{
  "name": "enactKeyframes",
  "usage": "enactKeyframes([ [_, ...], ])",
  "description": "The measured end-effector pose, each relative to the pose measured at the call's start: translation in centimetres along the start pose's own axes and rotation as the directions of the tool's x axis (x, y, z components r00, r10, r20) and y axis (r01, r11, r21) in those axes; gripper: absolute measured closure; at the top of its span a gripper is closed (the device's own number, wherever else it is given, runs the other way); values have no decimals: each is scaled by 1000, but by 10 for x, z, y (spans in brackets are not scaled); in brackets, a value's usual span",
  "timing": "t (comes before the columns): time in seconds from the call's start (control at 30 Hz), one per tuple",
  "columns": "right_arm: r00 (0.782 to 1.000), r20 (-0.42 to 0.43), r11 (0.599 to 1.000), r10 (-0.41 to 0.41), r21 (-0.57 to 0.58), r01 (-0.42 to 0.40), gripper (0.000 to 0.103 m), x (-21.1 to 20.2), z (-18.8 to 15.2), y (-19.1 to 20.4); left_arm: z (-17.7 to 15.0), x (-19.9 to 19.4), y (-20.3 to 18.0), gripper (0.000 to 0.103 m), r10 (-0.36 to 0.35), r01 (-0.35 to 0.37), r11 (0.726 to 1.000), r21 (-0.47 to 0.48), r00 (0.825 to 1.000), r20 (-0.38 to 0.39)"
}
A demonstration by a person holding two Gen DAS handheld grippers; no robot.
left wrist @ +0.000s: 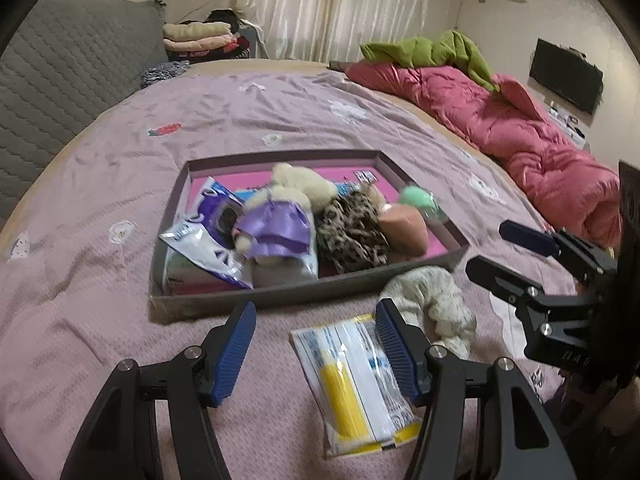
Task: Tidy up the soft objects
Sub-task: 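Open both grippers and move them back toward the wipes pack and floral scrunchie, then grasp the white-and-yellow wipes pack with the left gripper while the right grasps the floral scrunchie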
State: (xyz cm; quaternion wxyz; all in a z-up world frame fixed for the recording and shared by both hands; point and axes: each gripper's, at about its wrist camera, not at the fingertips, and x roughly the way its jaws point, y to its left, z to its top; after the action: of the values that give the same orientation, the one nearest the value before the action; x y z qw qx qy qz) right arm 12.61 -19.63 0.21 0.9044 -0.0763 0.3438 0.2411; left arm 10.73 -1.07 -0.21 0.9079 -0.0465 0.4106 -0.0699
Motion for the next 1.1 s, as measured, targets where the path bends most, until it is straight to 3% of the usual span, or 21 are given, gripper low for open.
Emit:
enactKeyframes([
  [0.27,1000,-19,1000,-15,-4,14,28,-7,-7,0,-20,10,-21,41,-36,40,998,39,994,-98],
  [0.57,996,-91,999,14,-42,-18,28,-3,-19,6,-45,38,-31,41,-37,40,999,5,969,-244],
  [0.7,993,-113,999,20,-46,-25,28,0,-24,7,-46,47,-31,37,-12,10,1000,-7,966,-259],
  [0.77,991,-130,998,25,-46,-31,28,3,-26,6,-47,51,-31,28,20,-20,1000,-1,964,-264],
  [0.97,982,-183,997,44,-58,-56,28,17,-33,12,-44,54,-13,28,70,-80,996,-26,961,-268],
  [1.1,977,-207,995,60,-70,-76,28,26,-35,18,-41,54,7,28,51,-76,994,-76,958,-281],
])
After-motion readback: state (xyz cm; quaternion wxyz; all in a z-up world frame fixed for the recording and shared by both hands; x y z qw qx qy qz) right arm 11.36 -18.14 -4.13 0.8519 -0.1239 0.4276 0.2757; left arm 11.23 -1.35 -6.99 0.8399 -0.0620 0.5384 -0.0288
